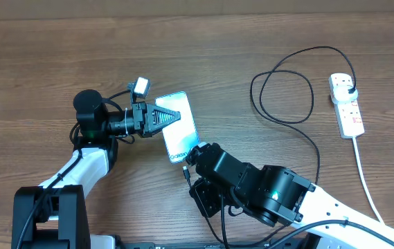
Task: Plug charger to phone and switch on socket
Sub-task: 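Align the USB-C plug with the phone's port and push it upward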
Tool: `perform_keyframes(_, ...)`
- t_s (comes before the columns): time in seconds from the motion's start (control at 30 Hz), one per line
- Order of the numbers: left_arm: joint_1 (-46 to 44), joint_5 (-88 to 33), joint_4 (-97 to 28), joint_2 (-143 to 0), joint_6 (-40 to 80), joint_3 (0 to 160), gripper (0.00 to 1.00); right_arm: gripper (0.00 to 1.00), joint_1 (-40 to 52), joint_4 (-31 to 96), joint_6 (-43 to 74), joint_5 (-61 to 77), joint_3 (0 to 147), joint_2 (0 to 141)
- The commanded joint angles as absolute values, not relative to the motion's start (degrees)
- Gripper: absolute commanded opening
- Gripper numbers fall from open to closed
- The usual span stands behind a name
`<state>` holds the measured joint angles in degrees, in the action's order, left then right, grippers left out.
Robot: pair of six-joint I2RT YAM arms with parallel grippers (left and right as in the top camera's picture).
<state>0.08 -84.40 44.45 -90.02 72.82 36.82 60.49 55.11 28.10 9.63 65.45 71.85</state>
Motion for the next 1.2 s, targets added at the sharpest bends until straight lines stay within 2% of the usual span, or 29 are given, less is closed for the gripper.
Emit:
perform_keyframes(0.0,-0.14,-88.75,45.32,-89.58,76.71,38.50,0.04,0.04,60.69,55.18,29.19,9.02,65.30,71.48)
perform_keyframes(0.57,-0.14,-89.60,45.28,-89.58,77.43,38.50,0.04,0.04,60.64,54.59,29.21,9.04,65.30,72.40)
perform_keyframes(0.8,-0.14,-88.44,45.30,-89.58,81.87,38.50,0.04,0.04,60.64,54.72,30.24,9.06,65.30,72.40)
perform_keyframes(1.17,-0.14,-88.36,45.30,-89.58,78.22,38.50,0.04,0.04,60.64,54.48,30.24,9.06,65.30,72.40)
